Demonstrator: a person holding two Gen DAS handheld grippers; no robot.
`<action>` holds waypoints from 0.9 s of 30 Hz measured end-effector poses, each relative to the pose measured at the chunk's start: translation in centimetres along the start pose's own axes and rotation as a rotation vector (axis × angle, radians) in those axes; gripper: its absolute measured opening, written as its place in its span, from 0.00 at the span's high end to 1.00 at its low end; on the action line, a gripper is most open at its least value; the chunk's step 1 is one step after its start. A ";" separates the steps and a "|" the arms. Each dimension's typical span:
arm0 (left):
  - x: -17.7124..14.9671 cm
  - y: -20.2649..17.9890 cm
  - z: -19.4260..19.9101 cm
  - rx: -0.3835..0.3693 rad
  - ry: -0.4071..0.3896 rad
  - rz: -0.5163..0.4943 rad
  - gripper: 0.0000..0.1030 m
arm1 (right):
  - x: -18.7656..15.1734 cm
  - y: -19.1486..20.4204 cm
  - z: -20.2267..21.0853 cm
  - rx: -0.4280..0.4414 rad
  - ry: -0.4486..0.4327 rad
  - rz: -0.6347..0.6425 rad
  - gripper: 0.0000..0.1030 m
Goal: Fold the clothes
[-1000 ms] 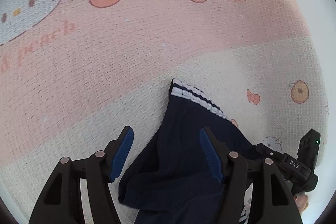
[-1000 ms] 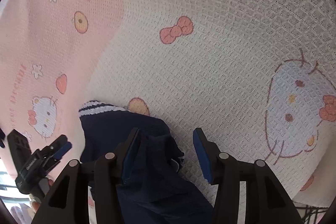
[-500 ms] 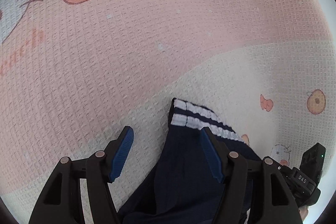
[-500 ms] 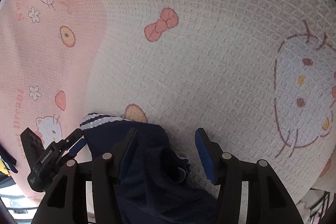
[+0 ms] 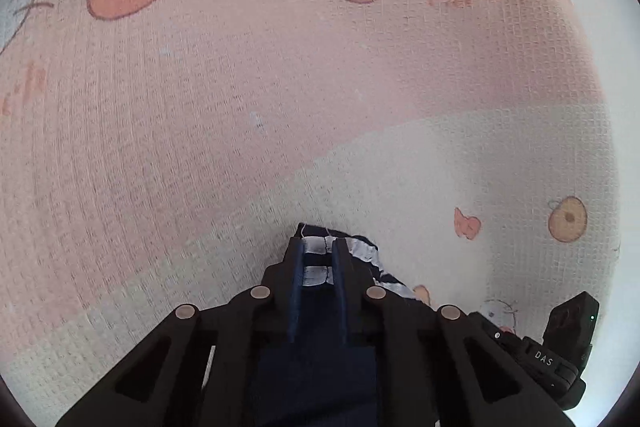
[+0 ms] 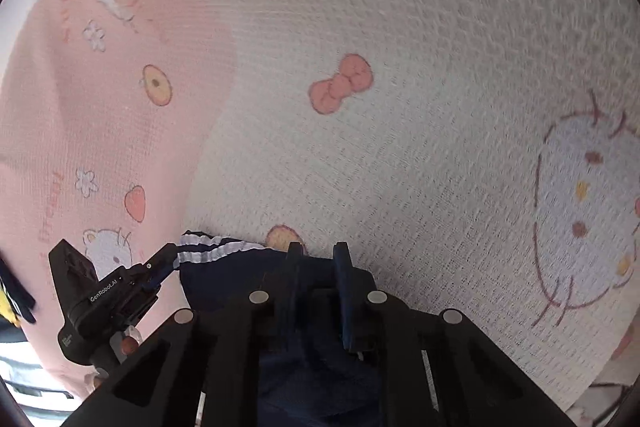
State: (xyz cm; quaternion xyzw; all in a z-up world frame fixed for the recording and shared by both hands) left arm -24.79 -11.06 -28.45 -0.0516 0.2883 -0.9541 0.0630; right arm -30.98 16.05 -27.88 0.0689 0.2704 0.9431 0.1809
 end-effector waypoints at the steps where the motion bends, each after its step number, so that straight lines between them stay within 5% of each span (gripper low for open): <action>1: -0.4 0.1 0.1 -0.002 0.004 0.001 0.88 | -0.3 0.1 0.0 0.014 0.009 0.004 0.87; 10: -1.4 0.5 1.1 -0.049 0.023 -0.004 0.88 | -3.6 -0.7 1.0 0.057 0.065 0.053 0.87; 19: -5.4 -3.2 0.1 0.068 0.110 -0.157 0.87 | -7.3 0.8 -0.6 0.038 0.146 0.132 0.86; 21: -6.5 -4.0 0.1 0.047 0.129 -0.152 0.83 | -7.8 1.0 -0.8 0.038 0.158 0.146 0.86; 24: -8.0 -4.9 -0.2 0.011 0.146 -0.122 0.54 | -8.6 1.3 -1.0 0.037 0.174 0.166 0.86; 27: -9.3 -5.0 0.7 -0.050 0.165 -0.100 0.52 | -9.3 1.6 -0.9 0.041 0.186 0.201 0.86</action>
Point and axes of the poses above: each gripper's, at about its wrist camera, not at the fingertips, and z roughly against the way its jaws point, y to its left, x to its top, the point moved 5 cm from there along -z, roughly the way its jaws point, and after that the axes turned 10 degrees about y, right-handed, at the moved point
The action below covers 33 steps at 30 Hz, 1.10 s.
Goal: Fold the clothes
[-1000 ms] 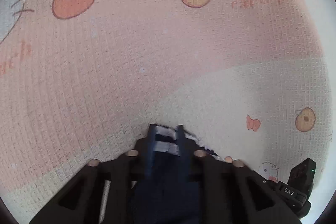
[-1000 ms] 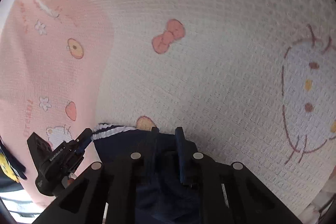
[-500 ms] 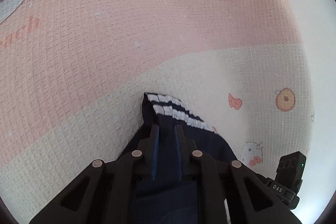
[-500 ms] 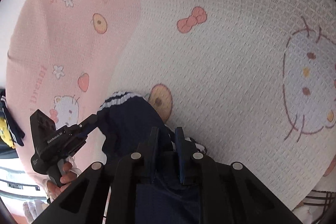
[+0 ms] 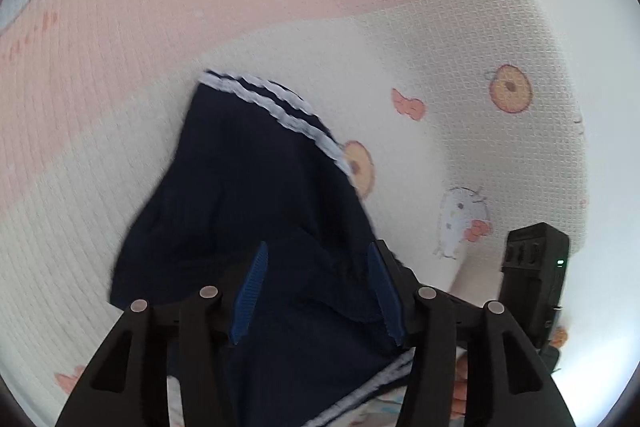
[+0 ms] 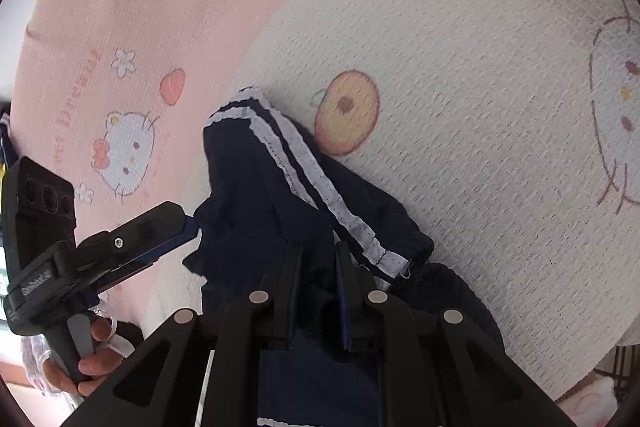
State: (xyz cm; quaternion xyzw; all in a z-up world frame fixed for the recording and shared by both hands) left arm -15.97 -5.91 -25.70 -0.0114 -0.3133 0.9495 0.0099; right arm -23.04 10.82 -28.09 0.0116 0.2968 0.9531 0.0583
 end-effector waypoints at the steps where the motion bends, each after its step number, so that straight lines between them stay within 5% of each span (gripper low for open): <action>1: -0.2 -0.2 -0.2 -0.015 0.007 0.007 0.52 | -0.2 0.2 0.0 0.002 0.005 0.008 0.86; 10: -1.2 -1.2 -3.7 -0.091 0.078 0.089 0.52 | -2.1 0.7 0.8 0.017 0.014 0.055 0.81; 15: -1.8 -1.8 -4.5 -0.115 0.100 0.116 0.52 | -2.9 0.2 2.4 0.089 0.007 0.035 0.58; 28: -1.9 -3.2 -7.1 -0.060 0.152 0.111 0.52 | -4.1 -3.1 2.2 0.417 0.046 -0.225 0.57; 33: -2.4 -2.4 -8.4 -0.060 0.156 0.111 0.52 | -4.6 -4.5 1.7 0.455 0.033 -0.304 0.57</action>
Point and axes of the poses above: each gripper's, at about its wrist camera, not at the fingertips, and z roughly against the way its jaws point, y to its left, x to its top, the point moved 5 cm from there along -z, roughly the way its jaws point, and after that the axes turned 10 degrees about y, right-handed, at the moved point
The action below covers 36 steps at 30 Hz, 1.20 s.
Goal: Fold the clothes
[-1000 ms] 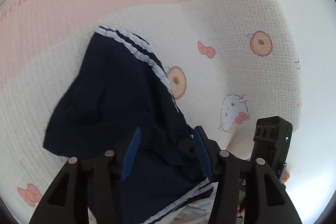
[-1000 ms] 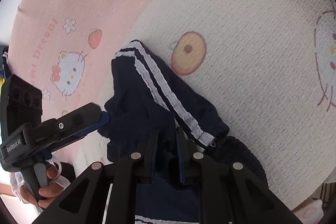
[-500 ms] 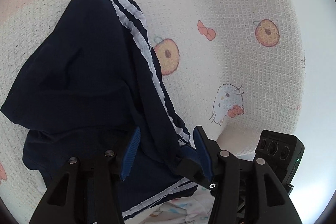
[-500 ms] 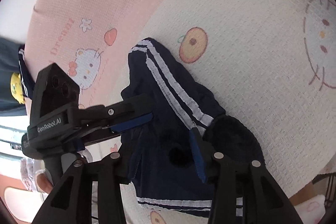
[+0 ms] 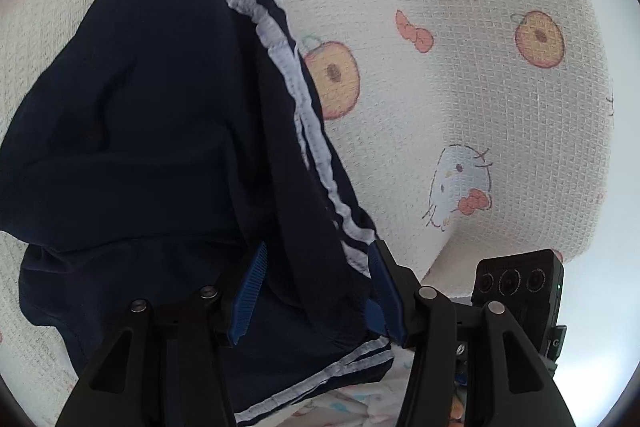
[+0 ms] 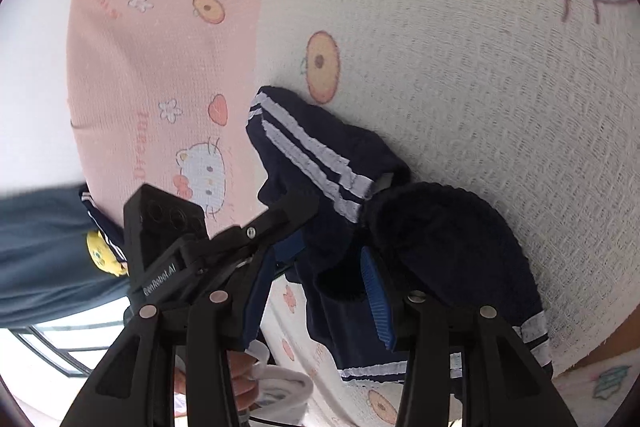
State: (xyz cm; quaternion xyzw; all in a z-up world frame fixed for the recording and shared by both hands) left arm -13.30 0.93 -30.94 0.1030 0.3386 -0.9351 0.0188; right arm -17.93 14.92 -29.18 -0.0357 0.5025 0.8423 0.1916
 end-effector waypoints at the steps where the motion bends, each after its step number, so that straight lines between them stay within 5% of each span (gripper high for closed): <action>1: -0.2 0.2 -0.2 -0.006 -0.001 -0.004 0.52 | 0.0 -0.3 0.3 0.001 -0.010 -0.010 0.57; 10: -0.3 1.7 -0.4 -0.041 0.017 0.008 0.53 | 2.4 -0.2 0.3 0.028 -0.030 -0.083 0.57; 16: -0.7 1.5 -0.3 0.018 -0.051 -0.018 0.66 | 4.1 -0.1 0.4 0.020 -0.073 -0.141 0.57; 17: -0.9 1.3 -0.2 0.042 -0.086 -0.033 0.71 | 4.2 -0.1 0.4 0.003 -0.090 -0.136 0.60; 20: -1.4 0.7 0.3 0.116 -0.192 -0.081 0.83 | 4.2 -0.1 0.5 -0.065 -0.141 -0.117 0.93; 27: -3.9 -2.8 2.3 0.265 -0.323 -0.229 0.88 | 3.0 2.1 -0.2 -0.063 -0.144 0.029 0.93; 30: -5.0 -3.9 3.1 0.307 -0.306 -0.243 0.84 | 2.4 3.2 -0.6 -0.049 -0.109 0.090 0.93; 34: -5.8 -5.2 3.6 0.322 -0.304 -0.272 0.45 | 1.8 3.9 -0.1 -0.034 -0.107 0.113 0.93; 36: -5.6 -5.4 3.5 0.340 -0.302 -0.285 0.45 | 1.8 4.1 0.5 -0.017 -0.125 0.112 0.93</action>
Point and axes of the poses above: each gripper's, at about its wrist camera, not at the fingertips, and z roughly against the way its jaws point, y to its left, x to its top, the point moved 5 cm from there along -z, roughly the way its jaws point, and after that the axes turned 10 degrees about y, right-handed, at the moved point
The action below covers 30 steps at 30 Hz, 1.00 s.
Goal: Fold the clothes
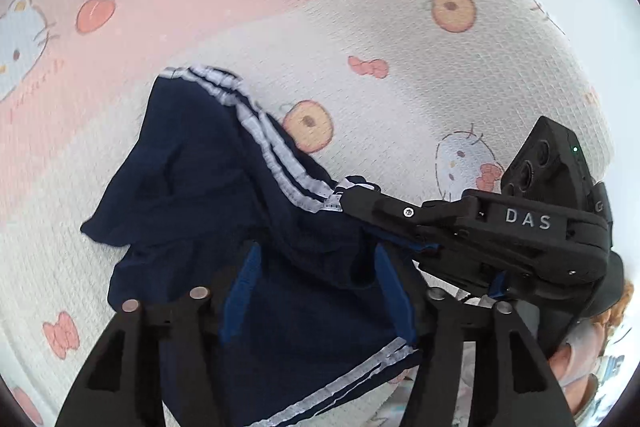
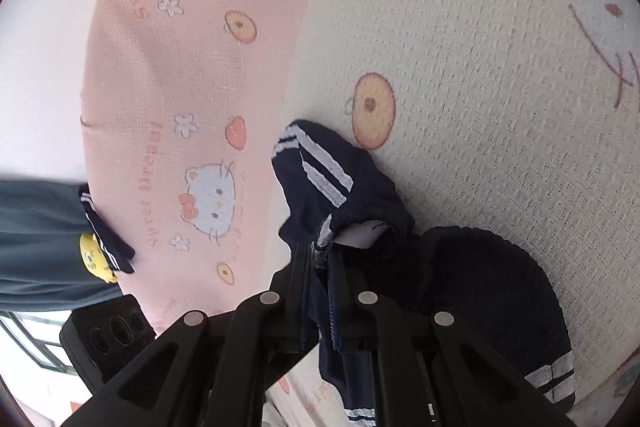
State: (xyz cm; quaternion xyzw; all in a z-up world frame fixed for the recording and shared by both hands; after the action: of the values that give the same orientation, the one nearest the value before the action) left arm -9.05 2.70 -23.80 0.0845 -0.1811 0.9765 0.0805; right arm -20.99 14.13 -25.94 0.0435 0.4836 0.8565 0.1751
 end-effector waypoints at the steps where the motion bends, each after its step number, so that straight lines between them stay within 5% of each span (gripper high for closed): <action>1: 0.1 -0.1 -0.3 0.008 0.005 -0.003 0.45 | 0.0 0.1 0.3 0.010 -0.008 -0.002 0.93; 10: 0.7 -1.4 -2.0 0.082 -0.036 -0.073 0.45 | 0.8 -0.3 2.2 0.072 -0.062 -0.035 0.93; 14: 1.0 -1.8 -2.5 0.075 -0.046 -0.085 0.78 | 0.8 -0.1 2.4 0.073 -0.059 -0.028 0.93; 19: 0.9 -1.9 -3.9 0.158 -0.023 -0.139 0.82 | 0.7 -2.1 1.7 0.034 -0.031 -0.121 0.91; 20: 0.8 -1.8 -3.9 0.145 -0.018 -0.134 0.82 | 0.8 -2.4 1.7 0.045 -0.026 -0.142 0.89; 23: 0.5 -1.4 -3.8 0.107 -0.013 -0.107 0.82 | 0.9 -3.1 1.3 0.060 -0.003 -0.180 0.57; 26: 0.2 -1.0 -3.4 0.053 -0.015 -0.079 0.82 | 1.1 -2.4 0.7 0.025 -0.005 -0.147 0.57; 30: -0.3 -1.0 -3.7 0.070 -0.003 -0.097 0.83 | 1.8 -1.6 -0.5 -0.006 0.002 -0.122 0.57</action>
State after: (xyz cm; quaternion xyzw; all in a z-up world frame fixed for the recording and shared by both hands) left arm -9.05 4.97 -26.93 0.0976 -0.1429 0.9770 0.1245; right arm -22.33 15.14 -27.74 0.0123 0.4829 0.8458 0.2266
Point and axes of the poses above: each gripper's, at about its wrist camera, not at the fingertips, and z roughly against the way its jaws point, y to its left, x to its top, the point moved 5 cm from there along -z, roughly the way its jaws point, and after that the axes turned 10 degrees about y, right-handed, at the moved point
